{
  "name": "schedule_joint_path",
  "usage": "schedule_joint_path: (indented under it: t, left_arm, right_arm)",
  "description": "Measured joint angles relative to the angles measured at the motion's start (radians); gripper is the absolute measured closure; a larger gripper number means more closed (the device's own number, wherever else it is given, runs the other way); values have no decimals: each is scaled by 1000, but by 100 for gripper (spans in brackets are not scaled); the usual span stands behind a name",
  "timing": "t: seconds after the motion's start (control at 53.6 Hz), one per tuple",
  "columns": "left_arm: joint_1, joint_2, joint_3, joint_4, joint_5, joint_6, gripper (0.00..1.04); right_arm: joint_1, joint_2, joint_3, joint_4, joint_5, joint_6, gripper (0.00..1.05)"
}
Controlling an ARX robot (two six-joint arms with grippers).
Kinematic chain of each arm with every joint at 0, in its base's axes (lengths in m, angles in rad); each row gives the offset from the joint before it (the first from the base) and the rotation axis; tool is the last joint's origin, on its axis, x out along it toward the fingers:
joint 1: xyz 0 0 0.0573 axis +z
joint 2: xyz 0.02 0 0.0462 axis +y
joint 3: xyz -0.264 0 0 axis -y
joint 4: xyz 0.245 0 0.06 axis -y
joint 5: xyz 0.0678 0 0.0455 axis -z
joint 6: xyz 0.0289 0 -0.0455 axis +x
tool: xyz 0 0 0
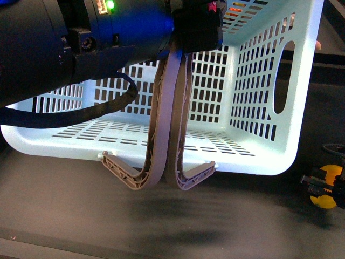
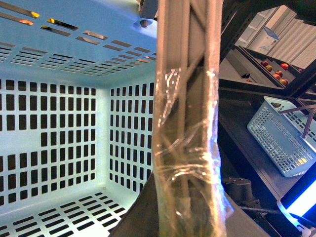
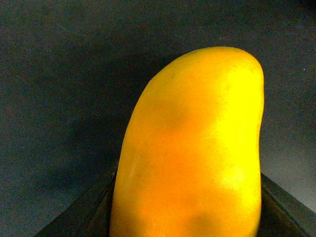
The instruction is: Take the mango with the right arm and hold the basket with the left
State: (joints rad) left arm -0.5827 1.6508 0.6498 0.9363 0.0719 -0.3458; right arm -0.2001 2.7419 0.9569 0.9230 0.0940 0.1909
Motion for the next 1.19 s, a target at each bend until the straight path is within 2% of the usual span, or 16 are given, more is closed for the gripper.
schedule_joint_path:
  t: [0.336,0.653,0.858,1.1,1.193]
  left_arm:
    - [0,0,0,0,0,0,95]
    - [0,0,0,0,0,0,95]
    - [0,0,0,0,0,0,95]
    - [0,0,0,0,0,0,95]
    - [0,0,0,0,0,0,95]
  right_arm:
    - [-9,-116,-119,34,-65,8,44]
    - [11,-489,-338,64,-163,35,44]
    - [36,-738,-457,31,-231,59,44]
    - [140,-1152,-572,-115,-367,83,44]
    - [224,-1288,-576,-183,-385,79,45]
